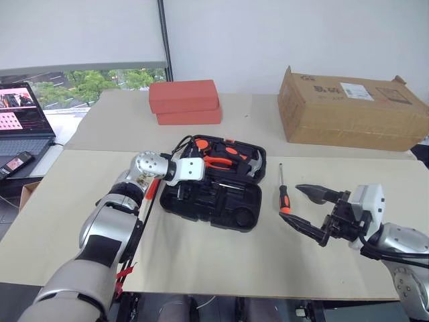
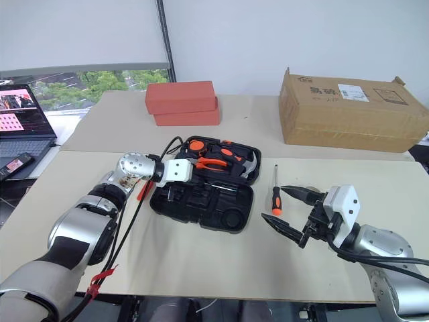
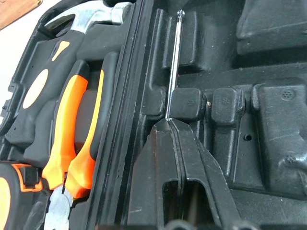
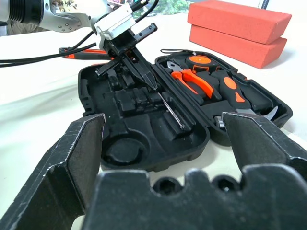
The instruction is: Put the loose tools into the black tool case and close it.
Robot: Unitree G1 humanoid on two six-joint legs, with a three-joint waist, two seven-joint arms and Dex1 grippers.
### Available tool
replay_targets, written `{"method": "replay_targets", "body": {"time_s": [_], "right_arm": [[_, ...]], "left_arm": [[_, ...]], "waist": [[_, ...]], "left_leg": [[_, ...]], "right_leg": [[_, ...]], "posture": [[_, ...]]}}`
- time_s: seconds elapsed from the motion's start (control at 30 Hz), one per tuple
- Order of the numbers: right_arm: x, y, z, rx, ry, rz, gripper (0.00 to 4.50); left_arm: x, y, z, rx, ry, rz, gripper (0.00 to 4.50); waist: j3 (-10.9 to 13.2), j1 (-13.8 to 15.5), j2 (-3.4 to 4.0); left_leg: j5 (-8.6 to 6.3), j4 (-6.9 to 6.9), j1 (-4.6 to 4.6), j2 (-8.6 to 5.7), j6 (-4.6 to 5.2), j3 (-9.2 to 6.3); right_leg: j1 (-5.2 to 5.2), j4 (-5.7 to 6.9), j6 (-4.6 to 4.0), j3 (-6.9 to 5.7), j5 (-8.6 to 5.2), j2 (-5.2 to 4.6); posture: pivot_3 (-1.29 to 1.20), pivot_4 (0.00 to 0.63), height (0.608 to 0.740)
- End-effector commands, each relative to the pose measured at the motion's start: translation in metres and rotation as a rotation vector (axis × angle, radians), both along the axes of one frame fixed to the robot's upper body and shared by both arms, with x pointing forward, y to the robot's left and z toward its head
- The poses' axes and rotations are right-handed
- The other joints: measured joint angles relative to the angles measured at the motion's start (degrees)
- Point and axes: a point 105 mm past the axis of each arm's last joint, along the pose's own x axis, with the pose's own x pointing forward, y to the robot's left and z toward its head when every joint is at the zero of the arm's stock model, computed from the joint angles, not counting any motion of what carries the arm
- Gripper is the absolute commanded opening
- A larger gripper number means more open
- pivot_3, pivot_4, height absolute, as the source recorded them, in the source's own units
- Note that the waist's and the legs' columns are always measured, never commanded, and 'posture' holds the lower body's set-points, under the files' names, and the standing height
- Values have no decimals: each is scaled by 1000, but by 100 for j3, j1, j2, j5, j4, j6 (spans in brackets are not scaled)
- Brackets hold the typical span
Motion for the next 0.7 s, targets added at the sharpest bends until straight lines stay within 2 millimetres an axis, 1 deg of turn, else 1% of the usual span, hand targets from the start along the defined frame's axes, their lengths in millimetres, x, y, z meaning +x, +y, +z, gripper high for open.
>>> {"method": "replay_targets", "body": {"time_s": [0.03,0.1,0.23,0.3,0.33,0.4,0.5,0.53,0.63,0.7], "right_arm": [[-2,1,10,-5,-53,3,4500],[-2,0,9,-5,-51,3,4500],[-3,0,6,-5,-43,3,4500],[-2,0,4,-5,-38,3,4500],[-2,0,3,-6,-34,2,4500],[3,-1,-2,-24,-16,-27,4500],[12,-5,-12,-63,14,-90,4500],[18,-9,-16,-78,27,-138,4500],[36,-19,-33,-125,90,-308,4500],[41,-18,-40,-125,118,-375,4500]], "left_arm": [[-2,11,-20,52,54,51,22],[-1,7,-13,-8,58,54,22],[4,-3,20,-230,86,56,22],[5,-2,35,-310,93,54,22],[6,0,42,-339,93,57,22],[9,8,55,-396,86,75,22],[8,19,67,-442,96,77,22],[7,24,70,-453,104,73,22],[-2,41,83,-477,134,37,22],[-15,50,95,-496,184,-18,22]], "waist": [[0,-3,0],[-1,-3,1],[0,8,0],[0,11,1],[0,9,1],[0,7,1],[0,-8,1],[0,-10,1],[0,-40,0],[0,-61,1]], "left_leg": [[1,0,2,1,0,-1],[3,1,10,2,1,-2],[5,3,-3,1,2,-7],[6,5,-32,-1,3,-6],[7,6,-52,-5,2,-4],[11,6,-63,-7,-4,-2],[20,4,-66,-7,-19,-1],[24,3,-66,-8,-26,0],[26,4,-69,-7,-30,1],[25,2,-69,-8,-29,1]], "right_leg": [[3,0,0,1,1,-1],[10,0,-1,1,1,-2],[4,0,-3,-2,2,-2],[-26,0,-6,-2,4,-1],[-51,3,-31,0,21,-1],[-62,5,-47,-4,30,2],[-62,-2,-45,-8,28,8],[-63,-3,-43,-7,26,8],[-63,-6,-40,-7,24,6],[-63,-4,-37,-7,22,3]], "posture": [[0,150,711],[0,150,711],[0,150,711],[0,150,711],[0,150,711],[0,150,711],[0,150,711],[0,150,711],[0,150,711],[0,150,711]]}}
